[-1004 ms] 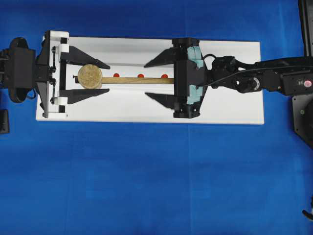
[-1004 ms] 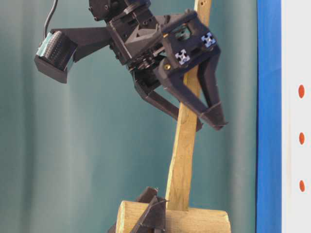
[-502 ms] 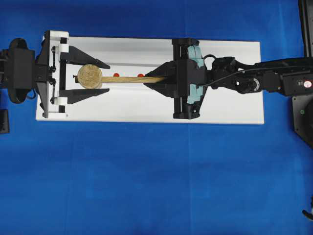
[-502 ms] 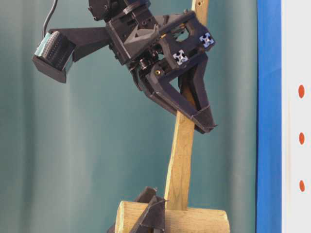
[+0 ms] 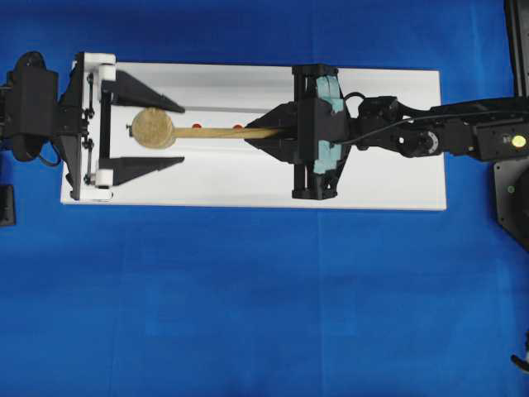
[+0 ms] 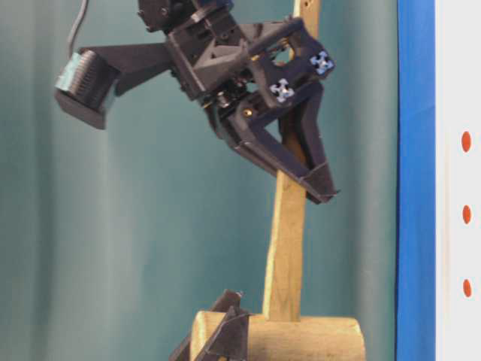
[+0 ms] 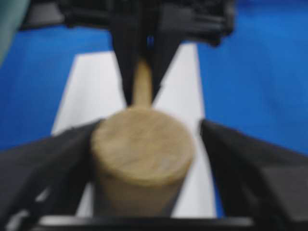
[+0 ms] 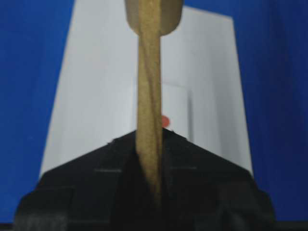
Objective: Hit the mark with a hammer.
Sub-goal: 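Open the left gripper and release the mallet head, then raise the mallet with the right gripper and lower it toward the dots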
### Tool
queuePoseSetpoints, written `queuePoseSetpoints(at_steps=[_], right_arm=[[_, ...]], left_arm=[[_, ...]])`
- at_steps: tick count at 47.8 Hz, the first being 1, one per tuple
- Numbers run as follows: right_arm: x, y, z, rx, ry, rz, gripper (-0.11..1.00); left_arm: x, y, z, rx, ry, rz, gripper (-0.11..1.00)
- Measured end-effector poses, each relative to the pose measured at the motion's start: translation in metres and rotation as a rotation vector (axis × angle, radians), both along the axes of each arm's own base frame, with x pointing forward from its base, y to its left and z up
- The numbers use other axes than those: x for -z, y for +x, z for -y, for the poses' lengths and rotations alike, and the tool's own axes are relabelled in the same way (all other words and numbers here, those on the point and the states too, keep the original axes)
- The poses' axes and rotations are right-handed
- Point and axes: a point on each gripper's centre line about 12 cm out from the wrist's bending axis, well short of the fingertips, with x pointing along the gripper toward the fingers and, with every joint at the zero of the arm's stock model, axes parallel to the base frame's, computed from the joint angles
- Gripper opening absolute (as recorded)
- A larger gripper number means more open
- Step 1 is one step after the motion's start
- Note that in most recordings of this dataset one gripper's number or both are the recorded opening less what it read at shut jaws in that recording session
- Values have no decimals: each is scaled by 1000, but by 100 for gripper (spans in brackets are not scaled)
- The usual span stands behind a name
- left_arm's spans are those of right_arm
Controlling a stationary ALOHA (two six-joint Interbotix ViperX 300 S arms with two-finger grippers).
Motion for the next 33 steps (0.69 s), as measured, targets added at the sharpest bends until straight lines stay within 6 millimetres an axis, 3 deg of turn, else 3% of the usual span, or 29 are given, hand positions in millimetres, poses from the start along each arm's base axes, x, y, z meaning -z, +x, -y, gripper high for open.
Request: queuePoseSetpoints(at_steps=[3,13,33], right_arm=[[0,0,0,2,3,-1,0],[1,-12,-2,10,23,-4,0],[0,-69,-6,47,141,-3,0]], left_arm=[[-1,0,-1,-3,-4,5,88],[-2,-6,-2,-11,-17,-8,83],[-5,-56,-1,-18,-23,1,83]])
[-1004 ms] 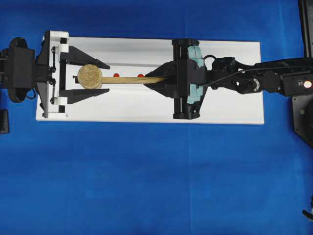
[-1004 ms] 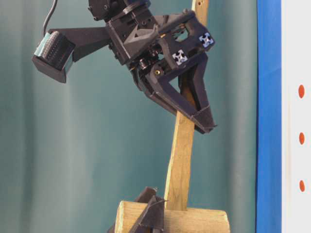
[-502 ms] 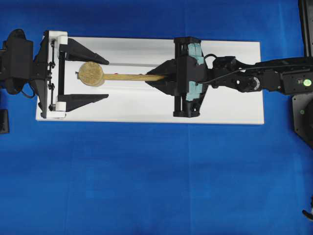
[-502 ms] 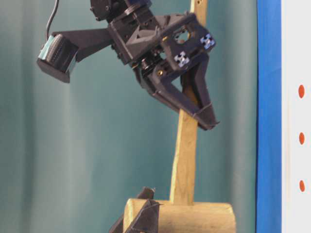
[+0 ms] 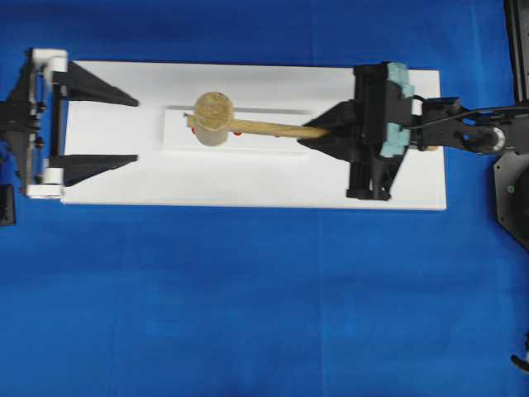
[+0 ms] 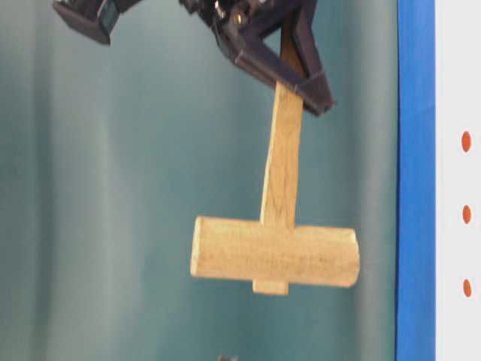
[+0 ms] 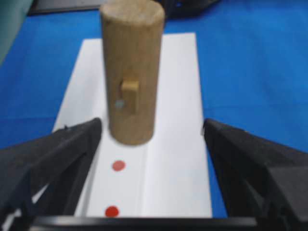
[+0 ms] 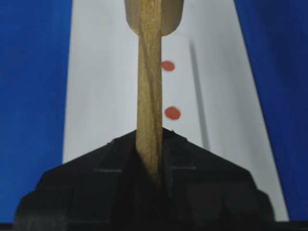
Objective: Hit the mark with a hammer.
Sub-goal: 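Raise the mallet with the right gripper and lower it toward the dots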
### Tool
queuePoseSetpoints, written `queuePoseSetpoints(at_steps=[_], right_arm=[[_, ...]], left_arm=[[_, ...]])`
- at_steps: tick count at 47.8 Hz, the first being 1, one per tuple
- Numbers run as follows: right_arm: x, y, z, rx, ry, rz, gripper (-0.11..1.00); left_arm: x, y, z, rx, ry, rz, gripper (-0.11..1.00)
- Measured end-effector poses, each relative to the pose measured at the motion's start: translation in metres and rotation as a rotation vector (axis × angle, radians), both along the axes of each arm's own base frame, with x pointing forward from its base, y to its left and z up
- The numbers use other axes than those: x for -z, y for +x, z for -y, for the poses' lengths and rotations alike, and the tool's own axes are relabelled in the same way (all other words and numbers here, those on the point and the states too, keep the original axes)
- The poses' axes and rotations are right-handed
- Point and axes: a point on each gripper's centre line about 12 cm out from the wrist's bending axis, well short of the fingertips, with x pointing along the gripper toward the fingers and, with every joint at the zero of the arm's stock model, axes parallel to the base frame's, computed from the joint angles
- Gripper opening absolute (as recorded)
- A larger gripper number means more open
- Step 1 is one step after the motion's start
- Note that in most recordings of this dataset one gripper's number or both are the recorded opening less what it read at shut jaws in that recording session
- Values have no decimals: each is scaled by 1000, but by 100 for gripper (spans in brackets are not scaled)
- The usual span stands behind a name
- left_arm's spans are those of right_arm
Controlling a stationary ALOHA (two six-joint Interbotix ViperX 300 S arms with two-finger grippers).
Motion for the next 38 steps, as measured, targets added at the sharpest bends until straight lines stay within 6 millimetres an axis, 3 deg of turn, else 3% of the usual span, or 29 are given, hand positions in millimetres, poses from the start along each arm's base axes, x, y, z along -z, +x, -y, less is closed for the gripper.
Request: queuePoseSetpoints(at_steps=[12,29,38], right_arm=[[0,-3,-2,1,30,-4,0],[2,-6,36,121,29,-6,0],[4,-2,34,108,43,-17,0]], left_arm=[[-5,-17,2,1,-8,22,83],[2,-21,2,-10,-56,-4,83],[2,-21,2,-10,-61,-5,83]])
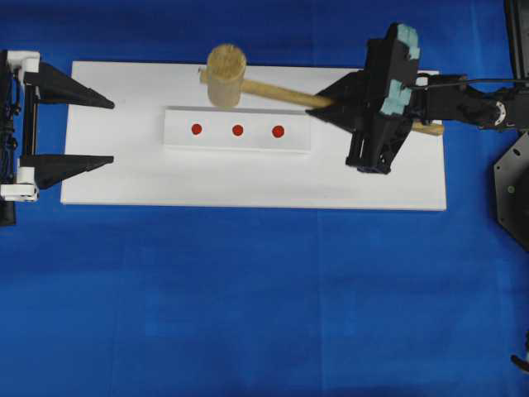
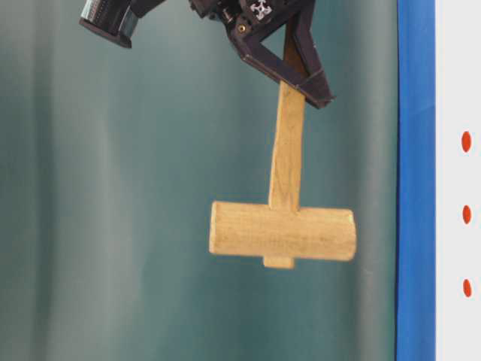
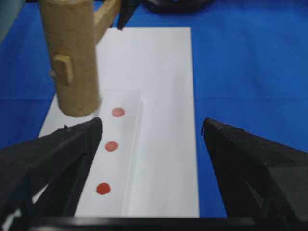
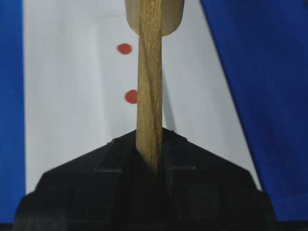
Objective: Hit the mark with a hammer.
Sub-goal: 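Raise the mallet with the right gripper and lower it toward the dots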
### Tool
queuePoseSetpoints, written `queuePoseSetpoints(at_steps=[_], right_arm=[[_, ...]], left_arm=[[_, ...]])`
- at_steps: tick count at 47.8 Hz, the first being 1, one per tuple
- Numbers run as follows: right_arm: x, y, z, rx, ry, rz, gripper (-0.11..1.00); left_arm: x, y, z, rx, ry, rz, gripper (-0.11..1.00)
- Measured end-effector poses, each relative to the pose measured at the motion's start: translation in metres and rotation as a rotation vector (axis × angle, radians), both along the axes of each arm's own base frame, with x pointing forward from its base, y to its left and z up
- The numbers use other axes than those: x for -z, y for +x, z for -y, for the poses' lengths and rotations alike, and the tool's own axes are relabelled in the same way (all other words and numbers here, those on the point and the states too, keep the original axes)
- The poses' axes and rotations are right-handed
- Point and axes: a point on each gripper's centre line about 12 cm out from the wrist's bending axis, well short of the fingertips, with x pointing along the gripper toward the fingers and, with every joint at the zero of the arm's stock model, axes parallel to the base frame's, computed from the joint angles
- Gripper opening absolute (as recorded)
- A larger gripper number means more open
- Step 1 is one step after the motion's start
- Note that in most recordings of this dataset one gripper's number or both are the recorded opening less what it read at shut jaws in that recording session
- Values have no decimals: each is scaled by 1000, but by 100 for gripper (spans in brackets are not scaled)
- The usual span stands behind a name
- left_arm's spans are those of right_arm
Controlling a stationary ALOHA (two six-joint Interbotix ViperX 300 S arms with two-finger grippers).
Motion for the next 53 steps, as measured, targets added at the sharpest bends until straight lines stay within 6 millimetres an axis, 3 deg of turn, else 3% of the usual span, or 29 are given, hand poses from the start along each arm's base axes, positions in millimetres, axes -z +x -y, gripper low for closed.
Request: queuePoseSetpoints(at_steps=[22,34,38,47,53], right_arm=[[0,44,-2,-38,14,-12,0],[2,47,-1,-39,13,-17,0],[16,49,0,-36,21,-53,0],[74,54,-2,-26,81,-202,0],[77,54,-3,-30,93,-212,0]], left_arm=[[-1,0,0,-2,-1,3,83],[-1,0,0,-2,-1,3,83],[0,-1,0,-2,-1,2,83],[-1,0,-1,-6,0,3,83],[-1,-1,-3,-13,-1,3,83]])
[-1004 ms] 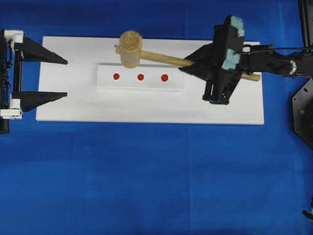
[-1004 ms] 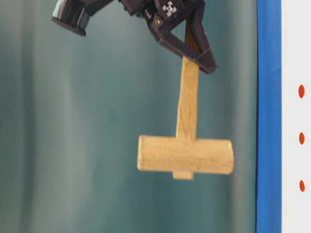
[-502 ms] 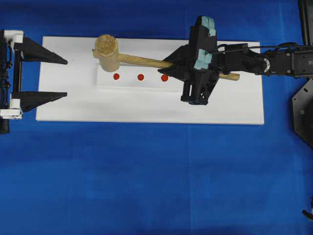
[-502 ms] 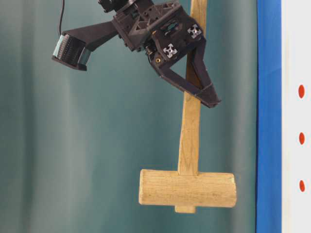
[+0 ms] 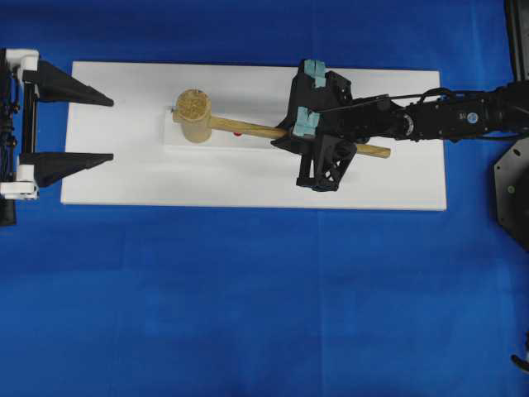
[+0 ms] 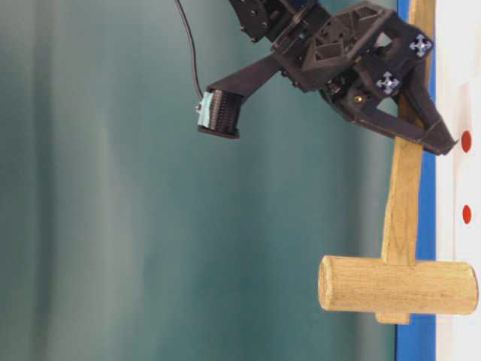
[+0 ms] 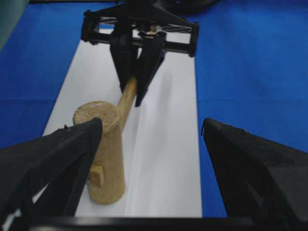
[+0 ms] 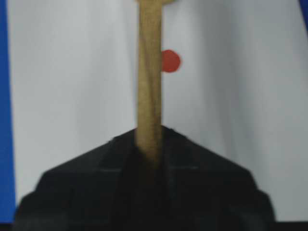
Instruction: Hit the mark with a hammer.
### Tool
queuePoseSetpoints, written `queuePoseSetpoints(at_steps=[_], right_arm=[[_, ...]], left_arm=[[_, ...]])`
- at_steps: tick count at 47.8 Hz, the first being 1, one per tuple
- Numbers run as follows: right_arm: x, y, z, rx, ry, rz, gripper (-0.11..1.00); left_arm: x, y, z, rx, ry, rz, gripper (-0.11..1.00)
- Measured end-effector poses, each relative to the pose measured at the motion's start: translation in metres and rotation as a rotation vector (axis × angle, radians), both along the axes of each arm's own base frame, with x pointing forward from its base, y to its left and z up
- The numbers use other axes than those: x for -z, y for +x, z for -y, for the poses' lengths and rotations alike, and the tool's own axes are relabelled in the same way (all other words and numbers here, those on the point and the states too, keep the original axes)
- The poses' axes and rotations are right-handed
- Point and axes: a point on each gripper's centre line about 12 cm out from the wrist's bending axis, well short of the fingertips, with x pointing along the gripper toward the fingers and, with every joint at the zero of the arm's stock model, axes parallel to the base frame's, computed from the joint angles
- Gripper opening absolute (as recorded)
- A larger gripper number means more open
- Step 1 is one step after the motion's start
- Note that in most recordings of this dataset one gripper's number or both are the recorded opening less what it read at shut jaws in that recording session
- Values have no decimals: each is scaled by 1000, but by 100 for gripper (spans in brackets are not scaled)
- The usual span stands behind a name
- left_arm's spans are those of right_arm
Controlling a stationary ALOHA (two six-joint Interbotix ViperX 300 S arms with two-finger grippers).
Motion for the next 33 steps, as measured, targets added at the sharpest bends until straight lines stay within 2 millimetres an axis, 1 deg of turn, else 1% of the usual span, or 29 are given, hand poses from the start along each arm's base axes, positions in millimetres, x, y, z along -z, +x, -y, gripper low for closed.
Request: queuePoseSetpoints(at_steps=[6,10,14,20,24,28,33], right_arm=[[-4,-1,0,2,-6,10,0],[-16,-2,1,6,-19,43,0],[-32,-10,1,10,-33,83,0],[-64,-30,-1,18,-59,172,0],[-76,-48,-2,23,-71,210,0],[-77,-64,-4,34,-78,223,0],[-78,-74,-5,38,-80,231,0]], left_arm=[[0,0,0,-2,0,2,83],[0,0,0,-2,0,2,83],[0,0,0,-2,0,0,83],[0,0,0,-2,0,2,83],[0,0,-1,-3,0,2,83],[-1,0,-1,-3,0,3,83],[0,0,0,-2,0,2,83]])
